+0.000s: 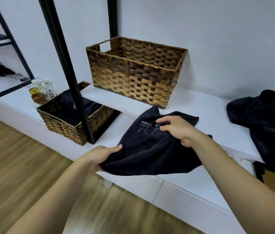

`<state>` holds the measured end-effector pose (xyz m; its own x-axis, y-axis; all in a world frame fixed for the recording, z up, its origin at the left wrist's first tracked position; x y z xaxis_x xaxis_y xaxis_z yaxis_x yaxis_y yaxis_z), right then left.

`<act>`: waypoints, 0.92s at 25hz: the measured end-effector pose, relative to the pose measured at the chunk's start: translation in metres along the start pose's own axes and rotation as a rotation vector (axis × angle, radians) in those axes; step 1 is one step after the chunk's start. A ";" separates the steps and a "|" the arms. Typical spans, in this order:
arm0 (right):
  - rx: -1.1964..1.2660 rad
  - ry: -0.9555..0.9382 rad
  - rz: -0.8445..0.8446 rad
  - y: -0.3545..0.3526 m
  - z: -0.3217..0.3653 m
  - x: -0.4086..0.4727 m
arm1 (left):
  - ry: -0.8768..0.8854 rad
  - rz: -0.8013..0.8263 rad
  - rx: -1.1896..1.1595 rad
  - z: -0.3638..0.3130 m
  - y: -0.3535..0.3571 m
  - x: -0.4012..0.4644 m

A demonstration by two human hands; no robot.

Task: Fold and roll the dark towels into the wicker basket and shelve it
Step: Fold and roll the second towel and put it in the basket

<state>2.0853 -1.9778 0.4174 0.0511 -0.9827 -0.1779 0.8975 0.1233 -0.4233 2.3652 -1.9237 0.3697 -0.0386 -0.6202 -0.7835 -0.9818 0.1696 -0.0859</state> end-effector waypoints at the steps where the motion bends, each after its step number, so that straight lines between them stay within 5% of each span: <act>1: -0.002 0.026 0.072 0.014 0.001 0.000 | 0.020 -0.040 0.052 0.009 -0.015 0.003; 9: 0.319 0.072 0.021 0.094 0.009 0.013 | 0.144 -0.422 -0.309 0.046 -0.143 -0.015; 18: -0.084 -0.064 0.024 0.135 0.012 0.033 | 0.158 -0.708 0.180 0.055 -0.177 -0.022; 21: 0.216 -0.076 -0.009 0.127 0.047 0.049 | 0.395 -0.639 -0.286 0.022 -0.184 -0.045; 23: 0.348 0.009 0.124 0.129 0.042 0.044 | 0.370 -0.555 -0.360 0.028 -0.170 -0.040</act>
<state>2.2221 -2.0108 0.3918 0.1666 -0.9618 -0.2172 0.9800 0.1857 -0.0711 2.5394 -1.9063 0.3986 0.4815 -0.7689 -0.4206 -0.8729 -0.4637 -0.1517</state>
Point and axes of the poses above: each hand's wrist, its own x-axis towards the middle knuckle, its own y-axis out of the palm, z = x × y, the point moved 1 cm from there along x, towards the middle knuckle, and after that the axes turned 9 degrees about -y, right-handed, at the moved point
